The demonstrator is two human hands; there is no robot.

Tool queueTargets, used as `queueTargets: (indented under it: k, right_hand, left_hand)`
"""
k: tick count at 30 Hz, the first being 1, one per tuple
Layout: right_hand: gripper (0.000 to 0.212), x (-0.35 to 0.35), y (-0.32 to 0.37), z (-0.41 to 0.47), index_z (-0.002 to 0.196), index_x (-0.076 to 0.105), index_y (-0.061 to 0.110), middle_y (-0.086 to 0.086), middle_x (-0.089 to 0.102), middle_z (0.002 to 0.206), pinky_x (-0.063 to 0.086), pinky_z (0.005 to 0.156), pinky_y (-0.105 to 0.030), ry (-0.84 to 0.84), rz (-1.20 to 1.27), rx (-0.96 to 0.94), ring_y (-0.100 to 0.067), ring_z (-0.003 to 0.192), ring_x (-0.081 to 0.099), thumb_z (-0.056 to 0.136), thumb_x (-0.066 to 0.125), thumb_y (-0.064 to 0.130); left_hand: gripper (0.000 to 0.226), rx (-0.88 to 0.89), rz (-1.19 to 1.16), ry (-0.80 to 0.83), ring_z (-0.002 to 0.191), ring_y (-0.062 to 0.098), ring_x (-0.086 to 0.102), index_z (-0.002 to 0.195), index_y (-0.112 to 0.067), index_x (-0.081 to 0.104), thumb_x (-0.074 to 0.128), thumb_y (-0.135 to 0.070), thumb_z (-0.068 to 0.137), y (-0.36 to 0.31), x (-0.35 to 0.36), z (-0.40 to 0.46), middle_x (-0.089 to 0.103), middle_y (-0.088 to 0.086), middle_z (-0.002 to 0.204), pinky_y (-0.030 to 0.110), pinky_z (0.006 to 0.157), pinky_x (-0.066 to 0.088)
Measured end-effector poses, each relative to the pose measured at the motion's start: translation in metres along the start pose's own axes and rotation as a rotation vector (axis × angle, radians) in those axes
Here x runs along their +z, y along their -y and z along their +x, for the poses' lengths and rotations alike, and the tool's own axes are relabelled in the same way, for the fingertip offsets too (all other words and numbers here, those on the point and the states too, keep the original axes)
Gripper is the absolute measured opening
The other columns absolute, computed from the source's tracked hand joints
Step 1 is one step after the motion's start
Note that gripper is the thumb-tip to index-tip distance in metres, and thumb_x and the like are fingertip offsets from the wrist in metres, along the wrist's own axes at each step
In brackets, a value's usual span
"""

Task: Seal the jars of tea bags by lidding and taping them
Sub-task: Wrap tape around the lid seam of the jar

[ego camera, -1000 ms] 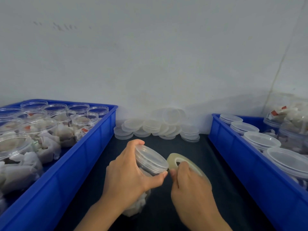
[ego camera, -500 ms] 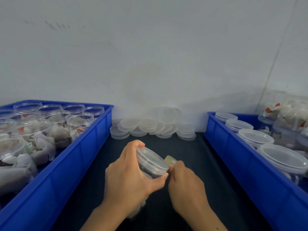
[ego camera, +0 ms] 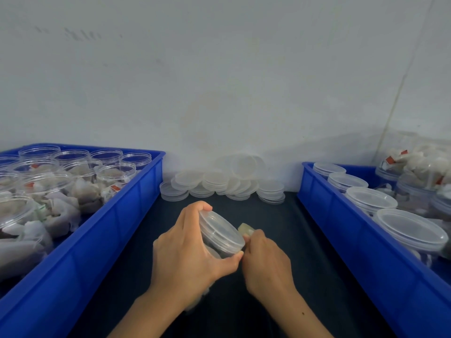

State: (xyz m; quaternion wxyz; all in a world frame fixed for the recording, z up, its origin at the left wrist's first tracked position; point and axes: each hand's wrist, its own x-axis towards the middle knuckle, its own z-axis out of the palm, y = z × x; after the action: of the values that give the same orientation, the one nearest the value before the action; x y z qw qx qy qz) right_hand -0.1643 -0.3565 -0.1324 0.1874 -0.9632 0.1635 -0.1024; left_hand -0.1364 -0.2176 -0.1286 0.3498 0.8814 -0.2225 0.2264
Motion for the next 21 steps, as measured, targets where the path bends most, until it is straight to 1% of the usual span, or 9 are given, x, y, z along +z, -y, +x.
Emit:
queueTargets:
  k: [2,4,7,11,13,15,18,20,21]
  right_hand:
    - [0.021,0.002,0.0,0.002,0.112,0.043,0.013,0.01,0.037,0.071,0.03,0.051,-0.021,-0.007,-0.003,0.0,-0.008,0.07,0.044,0.098,0.048,0.028]
    - [0.021,0.003,0.001,0.004,0.113,0.043,0.012,0.009,0.037,0.071,0.033,0.058,-0.024,-0.02,0.002,0.005,-0.009,0.07,0.045,0.101,0.042,0.029]
    - [0.021,0.005,0.001,0.007,0.112,0.043,0.012,0.009,0.038,0.071,0.03,0.055,-0.024,-0.021,0.001,0.03,-0.008,0.066,0.042,0.101,0.041,0.029]
    - [0.017,0.01,0.001,0.012,0.11,0.045,0.013,0.008,0.041,0.07,0.035,0.059,-0.026,-0.038,-0.009,0.076,-0.01,0.067,0.046,0.1,0.043,0.027]
    - [0.013,0.011,0.004,0.014,0.105,0.048,0.014,0.007,0.046,0.072,0.034,0.055,-0.025,-0.03,-0.009,0.079,-0.01,0.064,0.046,0.097,0.045,0.024]
    - [0.003,0.01,0.006,0.015,0.096,0.05,0.018,0.004,0.055,0.082,0.036,0.052,-0.024,-0.001,-0.051,0.059,-0.012,0.068,0.051,0.092,0.05,0.018]
    - [0.012,0.011,0.009,0.018,0.081,0.046,0.02,0.002,0.058,0.09,0.039,0.055,-0.026,0.02,-0.082,0.057,-0.016,0.074,0.056,0.089,0.053,0.014]
    - [0.018,0.013,0.01,0.02,0.076,0.044,0.02,0.001,0.057,0.088,0.038,0.058,-0.026,0.02,-0.095,0.058,-0.015,0.073,0.053,0.09,0.053,0.014]
    - [0.017,0.014,0.009,0.022,0.077,0.043,0.02,0.002,0.054,0.084,0.037,0.058,-0.026,0.02,-0.09,0.056,-0.015,0.072,0.052,0.09,0.053,0.015]
  left_hand:
    - [0.091,0.001,0.001,-0.005,0.09,0.0,0.052,0.125,-0.03,0.043,0.072,-0.069,0.049,0.0,0.0,0.0,0.053,-0.02,0.108,0.024,0.076,0.04]
    - [0.09,0.005,-0.007,-0.007,0.091,0.0,0.053,0.125,-0.03,0.043,0.072,-0.069,0.049,-0.001,-0.001,0.0,0.053,-0.02,0.109,0.027,0.078,0.042]
    - [0.091,0.016,0.01,0.012,0.093,0.0,0.051,0.127,-0.031,0.04,0.071,-0.069,0.05,-0.002,-0.001,0.001,0.051,-0.021,0.113,0.027,0.08,0.042]
    - [0.089,0.005,0.025,0.014,0.09,0.0,0.05,0.126,-0.033,0.039,0.064,-0.072,0.05,-0.002,0.002,0.001,0.05,-0.022,0.114,0.026,0.078,0.04]
    - [0.089,0.008,0.023,0.011,0.089,0.0,0.049,0.125,-0.033,0.038,0.063,-0.073,0.049,-0.001,0.003,0.002,0.049,-0.021,0.113,0.025,0.077,0.038]
    - [0.088,0.008,0.031,0.007,0.089,0.0,0.049,0.124,-0.034,0.037,0.064,-0.072,0.049,0.0,0.003,0.002,0.049,-0.021,0.112,0.025,0.077,0.038]
    - [0.087,0.021,0.045,-0.02,0.089,0.0,0.049,0.122,-0.035,0.036,0.066,-0.071,0.049,0.003,0.003,0.003,0.048,-0.021,0.11,0.028,0.077,0.045]
    - [0.086,0.041,0.05,-0.031,0.088,0.001,0.049,0.12,-0.034,0.037,0.066,-0.071,0.049,0.004,0.003,0.002,0.047,-0.021,0.109,0.032,0.076,0.05]
    - [0.085,0.049,0.044,-0.041,0.087,0.001,0.05,0.12,-0.033,0.038,0.066,-0.071,0.049,0.005,0.003,0.002,0.046,-0.021,0.108,0.033,0.076,0.05]
